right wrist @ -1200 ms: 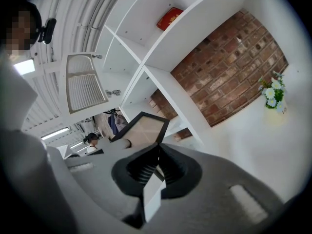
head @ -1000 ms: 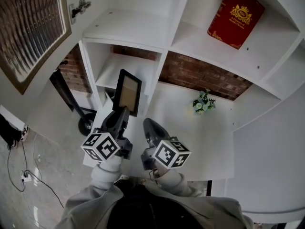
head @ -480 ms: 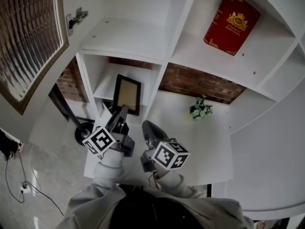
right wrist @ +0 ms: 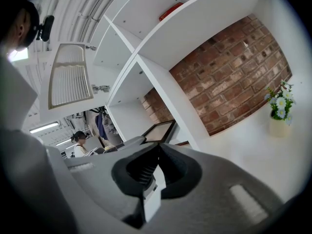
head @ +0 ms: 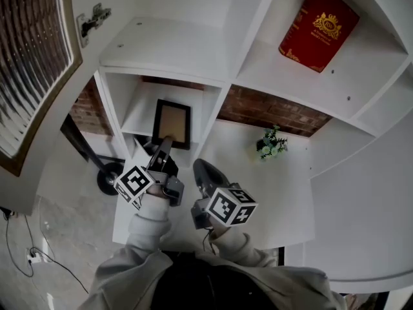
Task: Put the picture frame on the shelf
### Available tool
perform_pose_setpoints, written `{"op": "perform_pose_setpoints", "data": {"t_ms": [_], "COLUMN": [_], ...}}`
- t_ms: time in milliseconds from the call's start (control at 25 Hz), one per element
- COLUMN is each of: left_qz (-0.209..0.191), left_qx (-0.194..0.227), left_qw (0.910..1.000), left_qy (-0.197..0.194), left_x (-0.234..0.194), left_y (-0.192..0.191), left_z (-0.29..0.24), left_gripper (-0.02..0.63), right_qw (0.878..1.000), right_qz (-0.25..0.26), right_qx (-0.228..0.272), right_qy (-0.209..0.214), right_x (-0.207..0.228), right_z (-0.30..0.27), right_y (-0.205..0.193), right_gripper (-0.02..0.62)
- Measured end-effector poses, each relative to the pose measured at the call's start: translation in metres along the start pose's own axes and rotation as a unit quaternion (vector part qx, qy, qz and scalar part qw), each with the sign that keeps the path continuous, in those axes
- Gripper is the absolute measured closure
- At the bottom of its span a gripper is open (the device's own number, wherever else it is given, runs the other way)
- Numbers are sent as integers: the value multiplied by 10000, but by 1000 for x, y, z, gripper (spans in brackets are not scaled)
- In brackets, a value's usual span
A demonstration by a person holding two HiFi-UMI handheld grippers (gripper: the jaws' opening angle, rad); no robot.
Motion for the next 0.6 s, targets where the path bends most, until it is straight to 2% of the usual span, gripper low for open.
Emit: {"op": "perform_pose_setpoints", "data": {"t_ms": [200,400,600], "left_qz": [249,717,758], "left_qx": [-43,-72,-114], "left_qw": [9997,9974,9970], "left_qy": [4,-6,68], "left_x": [-10,-18,-17], "left_y": [2,2,2], "left_z": [-9,-19,-19], "left_gripper": [535,535,535], "right_qw": [10000,9999,9998], "right_qz": [17,-29,-99], "right_qx": [-66,-109,-99], "right_qy": [-25,-90,-133], "right_x": [7,15,21], "right_z": [-9,-15,-19], "right_y": [0,1,1], "right_gripper": [595,595,595]}}
Point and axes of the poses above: the fingertips, and each gripper's own axes: z backward along the fingers, x to its right, y out of its top, the point moved 7 cm from there along z, backward along the fingers, and after that the axes turned 9 degrees about y, right-handed, at the moved point
